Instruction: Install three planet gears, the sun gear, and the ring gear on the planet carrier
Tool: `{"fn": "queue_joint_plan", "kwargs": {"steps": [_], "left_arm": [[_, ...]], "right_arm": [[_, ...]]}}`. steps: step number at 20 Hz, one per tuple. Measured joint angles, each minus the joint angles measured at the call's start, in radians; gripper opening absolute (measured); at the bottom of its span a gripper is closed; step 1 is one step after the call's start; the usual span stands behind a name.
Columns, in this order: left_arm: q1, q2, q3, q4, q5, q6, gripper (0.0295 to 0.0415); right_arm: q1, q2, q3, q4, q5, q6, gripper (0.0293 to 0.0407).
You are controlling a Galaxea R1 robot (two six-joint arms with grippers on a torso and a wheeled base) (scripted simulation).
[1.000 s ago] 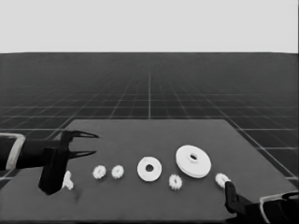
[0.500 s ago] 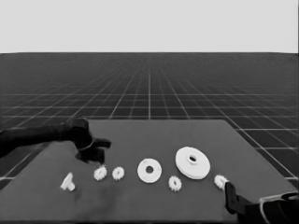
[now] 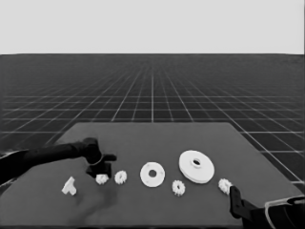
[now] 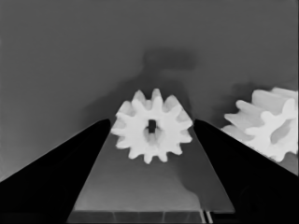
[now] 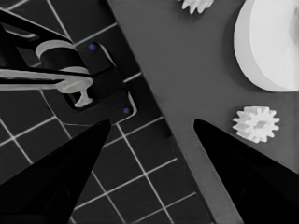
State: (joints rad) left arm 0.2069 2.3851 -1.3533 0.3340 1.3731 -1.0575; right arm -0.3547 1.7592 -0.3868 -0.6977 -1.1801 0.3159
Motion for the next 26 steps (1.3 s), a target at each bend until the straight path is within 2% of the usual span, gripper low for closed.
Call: {"fn": "queue_joint_plan", "kwargs": {"steps": [4, 6, 14, 15, 17, 20, 24, 25, 26], "left_arm": [[0.006, 0.003, -0.008, 0.005, -0.005, 0.003, 0.0385], [0.007, 0.004, -0.009, 0.005, -0.006, 0.003, 0.0314], [0.006, 0.004, -0.009, 0.005, -0.006, 0.003, 0.0312], [-0.063, -0.029, 0.068, -0.056, 0.048, -0.025, 0.0312], [-0.157, -0.05, 0.115, -0.129, 0.092, -0.043, 0.0312], [-0.195, -0.054, 0.125, -0.163, 0.108, -0.046, 0.0312], [-0.203, -0.054, 0.126, -0.171, 0.112, -0.046, 0.0312], [-0.2, 0.083, 0.179, -0.145, 0.157, -0.307, 0.0313], [-0.198, 0.271, 0.161, -0.141, 0.182, -0.434, 0.0313]], "right_arm": [[0.0, 0.0, 0.0, 0.0, 0.0, 0.0, 0.0385], [0.0, 0.0, 0.0, 0.0, 0.0, 0.0, 0.0385], [0.0, 0.0, 0.0, 0.0, 0.0, 0.0, 0.0385], [0.0, 0.0, 0.0, 0.0, 0.0, 0.0, 0.0385], [0.0, 0.0, 0.0, 0.0, 0.0, 0.0, 0.0385], [0.0, 0.0, 0.0, 0.0, 0.0, 0.0, 0.0385], [0.0, 0.0, 0.0, 0.0, 0.0, 0.0, 0.0385], [0.0, 0.0, 0.0, 0.0, 0.0, 0.0, 0.0385], [0.0, 0.0, 0.0, 0.0, 0.0, 0.0, 0.0385]]}}
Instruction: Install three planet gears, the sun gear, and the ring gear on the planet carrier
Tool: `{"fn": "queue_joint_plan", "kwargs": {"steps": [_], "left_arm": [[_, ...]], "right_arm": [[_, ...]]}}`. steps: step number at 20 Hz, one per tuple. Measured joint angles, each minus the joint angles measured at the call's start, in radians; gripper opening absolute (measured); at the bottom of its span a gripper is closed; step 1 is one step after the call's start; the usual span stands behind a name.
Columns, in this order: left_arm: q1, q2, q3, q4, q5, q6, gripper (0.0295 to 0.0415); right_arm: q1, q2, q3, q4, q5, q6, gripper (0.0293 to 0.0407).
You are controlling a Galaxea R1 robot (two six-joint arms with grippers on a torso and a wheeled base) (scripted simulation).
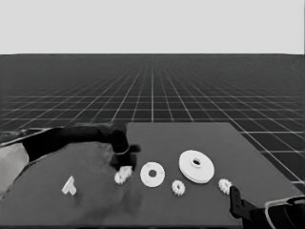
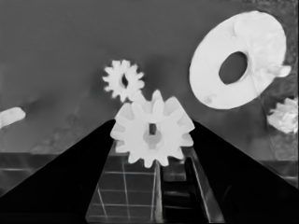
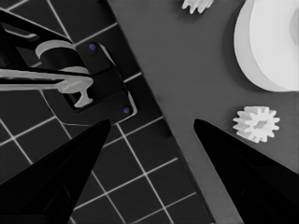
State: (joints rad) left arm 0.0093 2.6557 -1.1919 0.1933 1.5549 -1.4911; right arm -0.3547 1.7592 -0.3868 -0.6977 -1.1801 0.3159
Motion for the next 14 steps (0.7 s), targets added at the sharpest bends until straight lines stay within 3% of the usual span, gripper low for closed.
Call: {"fn": "queue_joint_plan", "kwargs": {"steps": [3, 8, 10, 14], "left_arm": [[0.003, 0.23, -0.141, -0.002, 0.012, -0.055, 0.0312], [0.003, 0.279, -0.194, -0.003, 0.012, -0.052, 0.0312], [0.118, 0.291, -0.249, 0.111, -0.002, -0.012, 0.0312], [0.168, 0.3, -0.289, 0.16, -0.017, 0.015, 0.0312]], "right_arm": [[0.0, 0.0, 0.0, 0.0, 0.0, 0.0, 0.0385], [0.0, 0.0, 0.0, 0.0, 0.0, 0.0, 0.0385], [0.0, 0.0, 0.0, 0.0, 0.0, 0.0, 0.0385], [0.0, 0.0, 0.0, 0.0, 0.0, 0.0, 0.0385]]}}
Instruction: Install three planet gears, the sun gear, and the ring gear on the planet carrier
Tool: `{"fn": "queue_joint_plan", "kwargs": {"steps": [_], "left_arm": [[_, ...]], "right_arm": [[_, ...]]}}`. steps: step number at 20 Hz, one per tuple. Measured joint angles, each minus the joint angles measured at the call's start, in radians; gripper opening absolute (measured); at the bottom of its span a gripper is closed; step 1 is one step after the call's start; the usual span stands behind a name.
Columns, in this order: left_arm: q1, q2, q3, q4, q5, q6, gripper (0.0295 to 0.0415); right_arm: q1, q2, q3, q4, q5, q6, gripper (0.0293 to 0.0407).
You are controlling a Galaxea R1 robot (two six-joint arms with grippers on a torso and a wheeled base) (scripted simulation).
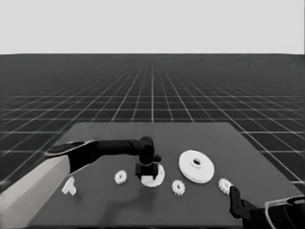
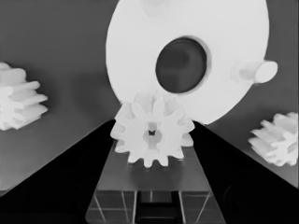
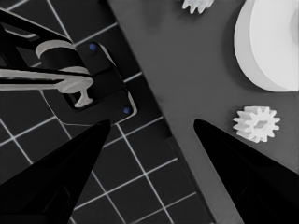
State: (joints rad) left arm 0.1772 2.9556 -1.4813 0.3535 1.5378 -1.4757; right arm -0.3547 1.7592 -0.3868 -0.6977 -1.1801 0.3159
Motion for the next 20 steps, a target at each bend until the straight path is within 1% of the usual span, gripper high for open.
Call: {"fn": "queue_joint_plan", "kwargs": {"steps": [4, 5, 6, 7, 9, 14, 15, 16, 18, 20], "left_arm": [[0.006, 0.001, -0.005, 0.006, -0.002, 0.003, 0.0312], [0.006, 0.001, -0.005, 0.006, -0.002, 0.003, 0.0344], [0.006, 0.001, -0.006, 0.006, -0.002, 0.003, 0.0372], [0.006, 0.001, -0.006, 0.006, -0.003, 0.004, 0.0381], [0.006, 0.001, -0.006, 0.007, -0.003, 0.004, 0.0384], [0.006, 0.001, -0.006, 0.007, -0.003, 0.004, 0.0385], [-0.053, -0.011, 0.047, -0.057, 0.019, -0.033, 0.0385], [-0.1, -0.015, 0.072, -0.099, 0.026, -0.051, 0.0385], [-0.143, -0.017, 0.087, -0.14, 0.029, -0.064, 0.0385], [-0.158, -0.017, 0.09, -0.155, 0.029, -0.066, 0.0385]], "right_arm": [[0.0, 0.0, 0.0, 0.0, 0.0, 0.0, 0.0385], [0.0, 0.0, 0.0, 0.0, 0.0, 0.0, 0.0385], [0.0, 0.0, 0.0, 0.0, 0.0, 0.0, 0.0385], [0.0, 0.0, 0.0, 0.0, 0.0, 0.0, 0.0385], [0.0, 0.0, 0.0, 0.0, 0.0, 0.0, 0.0385], [0.0, 0.0, 0.0, 0.0, 0.0, 0.0, 0.0385], [0.0, 0.0, 0.0, 0.0, 0.0, 0.0, 0.0385], [0.0, 0.0, 0.0, 0.0, 0.0, 0.0, 0.0385], [0.0, 0.0, 0.0, 0.0, 0.0, 0.0, 0.0385], [0.0, 0.0, 0.0, 0.0, 0.0, 0.0, 0.0385]]}}
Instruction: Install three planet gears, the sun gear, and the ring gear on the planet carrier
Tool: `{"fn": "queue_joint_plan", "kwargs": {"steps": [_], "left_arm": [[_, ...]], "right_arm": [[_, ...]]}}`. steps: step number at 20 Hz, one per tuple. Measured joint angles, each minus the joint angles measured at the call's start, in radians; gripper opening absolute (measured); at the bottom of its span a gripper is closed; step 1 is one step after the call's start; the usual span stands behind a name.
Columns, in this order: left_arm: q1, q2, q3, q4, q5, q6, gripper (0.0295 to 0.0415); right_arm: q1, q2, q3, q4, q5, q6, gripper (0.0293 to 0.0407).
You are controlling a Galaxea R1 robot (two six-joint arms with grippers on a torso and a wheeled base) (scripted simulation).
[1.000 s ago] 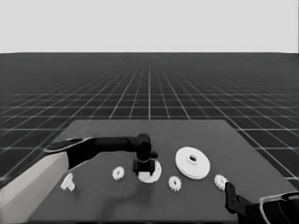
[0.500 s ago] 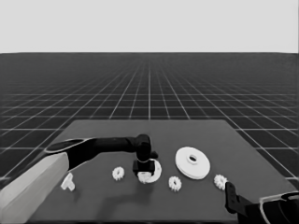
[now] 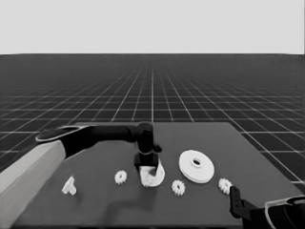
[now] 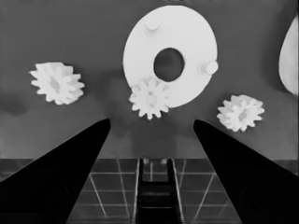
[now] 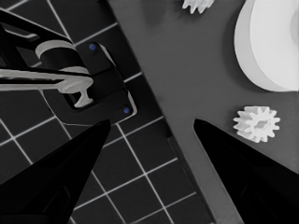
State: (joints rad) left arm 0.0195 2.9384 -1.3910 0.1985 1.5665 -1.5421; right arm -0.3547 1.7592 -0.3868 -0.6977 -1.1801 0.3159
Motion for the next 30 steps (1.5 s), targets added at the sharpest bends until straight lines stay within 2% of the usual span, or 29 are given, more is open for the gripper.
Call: {"fn": "queue_joint_plan", "kwargs": {"steps": [4, 6, 8, 14, 15, 17, 24, 26, 30], "left_arm": [[-0.006, 0.0, 0.001, -0.007, 0.0, -0.001, 0.0385], [-0.013, -0.244, 0.137, -0.016, -0.023, 0.115, 0.0385], [-0.016, -0.333, 0.141, -0.02, -0.036, 0.188, 0.0385], [-0.016, -0.37, 0.135, -0.023, -0.044, 0.231, 0.0385], [0.066, -0.359, 0.098, 0.063, -0.071, 0.253, 0.0385], [0.156, -0.34, 0.039, 0.137, -0.106, 0.284, 0.0385], [0.193, -0.327, 0.0, 0.17, -0.129, 0.303, 0.0385], [0.194, -0.327, -0.001, 0.171, -0.13, 0.303, 0.0314], [0.193, -0.327, -0.001, 0.171, -0.13, 0.303, 0.0312]], "right_arm": [[0.0, 0.0, 0.0, 0.0, 0.0, 0.0, 0.0385], [0.0, 0.0, 0.0, 0.0, 0.0, 0.0, 0.0385], [0.0, 0.0, 0.0, 0.0, 0.0, 0.0, 0.0385], [0.0, 0.0, 0.0, 0.0, 0.0, 0.0, 0.0385], [0.0, 0.0, 0.0, 0.0, 0.0, 0.0, 0.0385], [0.0, 0.0, 0.0, 0.0, 0.0, 0.0, 0.0385], [0.0, 0.0, 0.0, 0.0, 0.0, 0.0, 0.0385], [0.0, 0.0, 0.0, 0.0, 0.0, 0.0, 0.0385], [0.0, 0.0, 0.0, 0.0, 0.0, 0.0, 0.0385]]}}
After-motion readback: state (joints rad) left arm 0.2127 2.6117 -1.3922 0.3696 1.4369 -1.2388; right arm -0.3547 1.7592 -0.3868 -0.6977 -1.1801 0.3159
